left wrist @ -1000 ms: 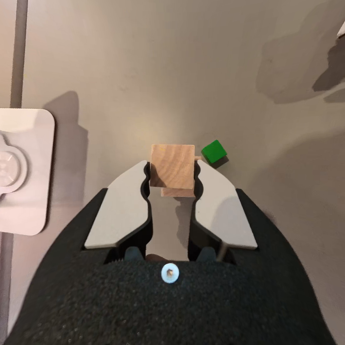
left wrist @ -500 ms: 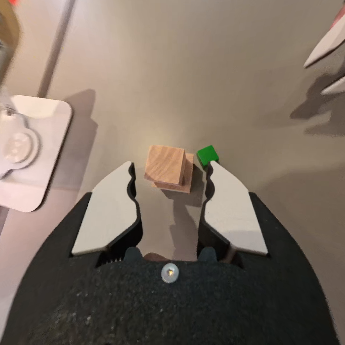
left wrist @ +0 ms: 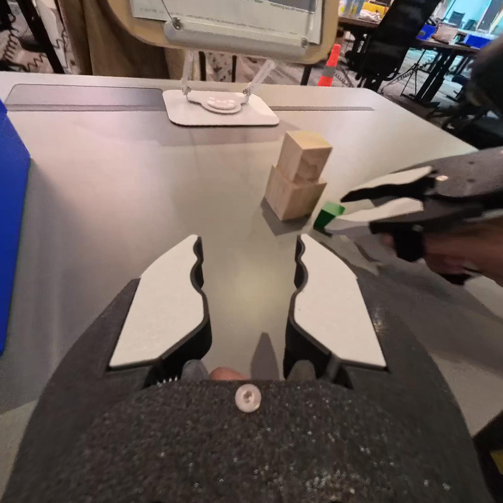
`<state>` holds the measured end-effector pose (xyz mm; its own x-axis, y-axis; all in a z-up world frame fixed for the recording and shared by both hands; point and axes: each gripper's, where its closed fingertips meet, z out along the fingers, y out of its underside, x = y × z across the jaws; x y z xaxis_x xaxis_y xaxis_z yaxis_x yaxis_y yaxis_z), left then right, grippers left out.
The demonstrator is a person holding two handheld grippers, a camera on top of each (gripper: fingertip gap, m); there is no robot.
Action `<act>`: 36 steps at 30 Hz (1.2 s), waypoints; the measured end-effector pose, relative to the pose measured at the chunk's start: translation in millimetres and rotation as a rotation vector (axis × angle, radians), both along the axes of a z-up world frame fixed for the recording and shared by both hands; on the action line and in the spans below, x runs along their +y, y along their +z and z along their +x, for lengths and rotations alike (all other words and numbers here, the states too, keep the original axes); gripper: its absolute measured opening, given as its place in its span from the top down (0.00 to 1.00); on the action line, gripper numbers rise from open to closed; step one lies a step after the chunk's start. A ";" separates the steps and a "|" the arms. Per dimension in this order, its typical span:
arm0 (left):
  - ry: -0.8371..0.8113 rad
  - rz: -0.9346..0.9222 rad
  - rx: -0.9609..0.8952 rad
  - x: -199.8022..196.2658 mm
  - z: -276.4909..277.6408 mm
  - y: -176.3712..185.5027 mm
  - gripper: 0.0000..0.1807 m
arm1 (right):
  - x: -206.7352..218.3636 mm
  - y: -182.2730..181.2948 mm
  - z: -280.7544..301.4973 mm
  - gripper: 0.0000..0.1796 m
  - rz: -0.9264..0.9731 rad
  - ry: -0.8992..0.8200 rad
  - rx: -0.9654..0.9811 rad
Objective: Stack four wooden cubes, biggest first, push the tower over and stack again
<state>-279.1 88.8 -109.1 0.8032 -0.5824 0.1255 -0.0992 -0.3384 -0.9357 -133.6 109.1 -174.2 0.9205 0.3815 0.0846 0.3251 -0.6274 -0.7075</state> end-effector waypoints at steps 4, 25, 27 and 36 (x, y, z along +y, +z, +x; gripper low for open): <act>-0.002 0.101 0.040 -15.3 -1.2 14.2 0.64 | 9.7 -6.3 9.0 0.84 0.015 -0.060 -0.029; -0.125 0.059 0.086 -32.2 15.4 -6.2 0.69 | 53.5 96.5 -23.4 0.84 0.022 0.880 -0.272; -0.131 0.050 0.089 -32.9 15.1 -8.9 0.69 | 53.8 92.7 -26.2 0.84 0.014 0.882 -0.239; -0.150 0.029 0.098 -35.5 17.1 -14.6 0.69 | 53.7 81.2 -24.9 0.79 -0.055 0.876 -0.149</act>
<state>-262.0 53.3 -123.6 0.7146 -0.6988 0.0324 -0.2375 -0.2859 -0.9284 -158.4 162.9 -93.0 0.2773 0.9504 0.1410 0.7906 -0.1423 -0.5956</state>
